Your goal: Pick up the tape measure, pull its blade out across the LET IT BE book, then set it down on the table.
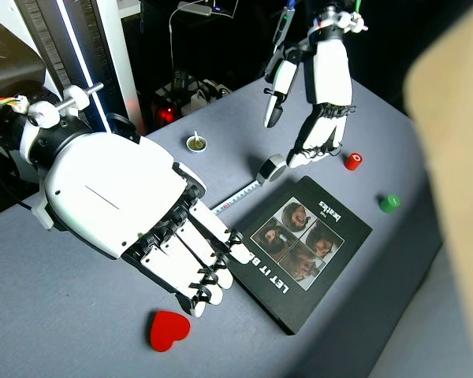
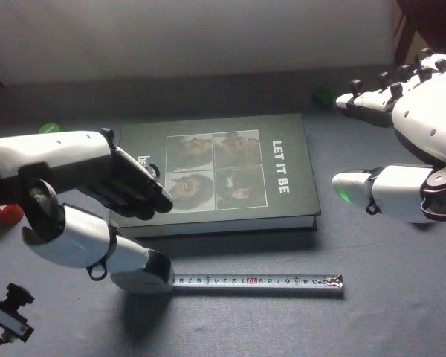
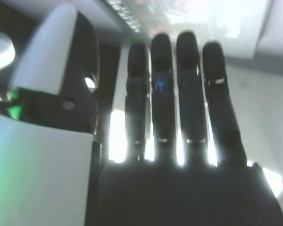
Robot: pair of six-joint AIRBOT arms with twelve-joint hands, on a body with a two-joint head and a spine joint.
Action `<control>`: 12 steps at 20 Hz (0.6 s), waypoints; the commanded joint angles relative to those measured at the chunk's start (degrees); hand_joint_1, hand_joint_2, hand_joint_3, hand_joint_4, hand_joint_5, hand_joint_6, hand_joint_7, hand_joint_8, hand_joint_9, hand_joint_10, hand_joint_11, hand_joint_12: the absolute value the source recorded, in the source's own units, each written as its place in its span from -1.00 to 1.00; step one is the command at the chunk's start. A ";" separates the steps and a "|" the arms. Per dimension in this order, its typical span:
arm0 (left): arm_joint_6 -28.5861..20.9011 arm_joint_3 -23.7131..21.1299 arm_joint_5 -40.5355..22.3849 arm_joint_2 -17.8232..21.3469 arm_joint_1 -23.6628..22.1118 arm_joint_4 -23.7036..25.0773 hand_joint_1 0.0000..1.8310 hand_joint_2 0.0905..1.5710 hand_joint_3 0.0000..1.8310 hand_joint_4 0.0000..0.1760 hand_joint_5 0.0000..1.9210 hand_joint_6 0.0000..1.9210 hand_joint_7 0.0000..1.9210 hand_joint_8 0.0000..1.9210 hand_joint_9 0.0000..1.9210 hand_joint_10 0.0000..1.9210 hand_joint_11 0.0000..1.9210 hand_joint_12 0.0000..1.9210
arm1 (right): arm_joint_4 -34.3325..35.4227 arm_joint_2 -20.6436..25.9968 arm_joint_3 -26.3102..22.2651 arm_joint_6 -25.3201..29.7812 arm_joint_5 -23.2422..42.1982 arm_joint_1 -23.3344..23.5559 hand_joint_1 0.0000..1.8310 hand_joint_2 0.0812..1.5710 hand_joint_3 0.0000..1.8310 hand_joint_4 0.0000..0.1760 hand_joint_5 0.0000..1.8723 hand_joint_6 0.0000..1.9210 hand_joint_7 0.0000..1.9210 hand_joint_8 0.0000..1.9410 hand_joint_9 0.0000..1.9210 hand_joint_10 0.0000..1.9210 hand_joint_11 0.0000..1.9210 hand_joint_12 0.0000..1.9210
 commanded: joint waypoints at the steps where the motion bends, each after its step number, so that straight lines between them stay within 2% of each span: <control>1: -2.00 0.47 5.14 -0.19 -0.55 1.80 0.13 0.34 -0.99 -1.00 -0.28 -0.99 -0.23 -0.99 -0.31 -0.99 -0.67 -0.15 | -3.66 0.24 -0.19 -0.09 2.34 0.29 -0.85 0.46 -1.00 -0.20 -0.75 -1.00 -0.59 -1.00 -0.59 -1.00 -0.87 -0.10; 3: -20.06 0.89 5.38 -0.54 -0.02 19.32 0.14 0.35 -0.99 -1.00 -0.27 -0.99 -0.23 -0.99 -0.29 -0.98 -0.66 -0.15 | -4.02 0.10 -0.19 -0.09 2.65 0.05 -0.85 0.46 -1.00 -0.19 -0.77 -1.00 -0.61 -1.00 -0.61 -1.00 -0.89 -0.11; 4: -33.65 1.06 4.96 -0.71 0.45 30.58 0.14 0.35 -0.99 -1.00 -0.26 -0.99 -0.22 -0.99 -0.28 -0.98 -0.66 -0.14 | -4.19 0.06 -0.19 -0.09 2.72 -0.04 -0.85 0.46 -1.00 -0.19 -0.76 -1.00 -0.62 -1.00 -0.60 -1.00 -0.87 -0.10; 5: -40.62 1.05 4.36 -0.75 0.66 36.62 0.14 0.35 -0.99 -1.00 -0.26 -0.99 -0.22 -0.99 -0.28 -0.98 -0.66 -0.14 | -4.19 0.06 -0.19 -0.09 2.72 -0.04 -0.85 0.46 -1.00 -0.19 -0.76 -1.00 -0.62 -1.00 -0.60 -1.00 -0.87 -0.10; 6: -50.81 0.86 3.29 -0.76 1.32 45.02 0.13 0.35 -0.99 -1.00 -0.25 -0.99 -0.22 -0.99 -0.28 -0.98 -0.65 -0.14 | -4.19 0.06 -0.19 -0.09 2.78 -0.04 -0.85 0.46 -1.00 -0.19 -0.77 -1.00 -0.63 -1.00 -0.61 -1.00 -0.87 -0.10; 7: -56.75 0.72 2.70 -0.76 1.95 49.65 0.13 0.35 -0.99 -1.00 -0.25 -0.99 -0.22 -0.99 -0.28 -0.98 -0.66 -0.15 | -4.19 0.06 -0.19 -0.09 2.79 -0.05 -0.85 0.46 -1.00 -0.19 -0.76 -1.00 -0.64 -1.00 -0.62 -1.00 -0.87 -0.10; 8: -65.50 0.46 1.73 -0.71 3.16 56.40 0.14 0.35 -1.00 -1.00 -0.24 -0.99 -0.20 -0.99 -0.28 -0.98 -0.66 -0.15 | -4.19 0.06 -0.19 -0.10 2.77 -0.08 -0.83 0.45 -1.00 -0.18 -0.76 -1.00 -0.64 -1.00 -0.62 -1.00 -0.89 -0.11; 9: -72.19 0.23 0.90 -0.65 4.75 61.11 0.14 0.35 -1.00 -1.00 -0.24 -0.99 -0.20 -0.99 -0.28 -0.98 -0.66 -0.15 | -4.19 0.06 -0.22 -0.21 2.76 -0.15 -0.83 0.45 -1.00 -0.18 -0.76 -1.00 -0.64 -1.00 -0.62 -1.00 -0.89 -0.11; 11: -89.58 -1.39 -4.48 -0.68 9.56 74.41 0.15 0.34 -1.00 -1.00 -0.26 -1.00 -0.19 -0.99 -0.28 -0.98 -0.66 -0.14 | -4.19 0.07 -0.25 -0.30 2.59 -0.20 -0.82 0.45 -1.00 -0.18 -0.75 -0.99 -0.64 -1.00 -0.62 -1.00 -0.89 -0.11; 12: -91.87 -1.79 -5.52 -0.72 10.62 75.90 0.15 0.34 -1.00 -1.00 -0.26 -1.00 -0.19 -0.99 -0.28 -0.98 -0.66 -0.14 | -4.19 0.07 -0.25 -0.30 2.59 -0.18 -0.82 0.45 -1.00 -0.18 -0.75 -0.99 -0.64 -1.00 -0.62 -1.00 -0.89 -0.11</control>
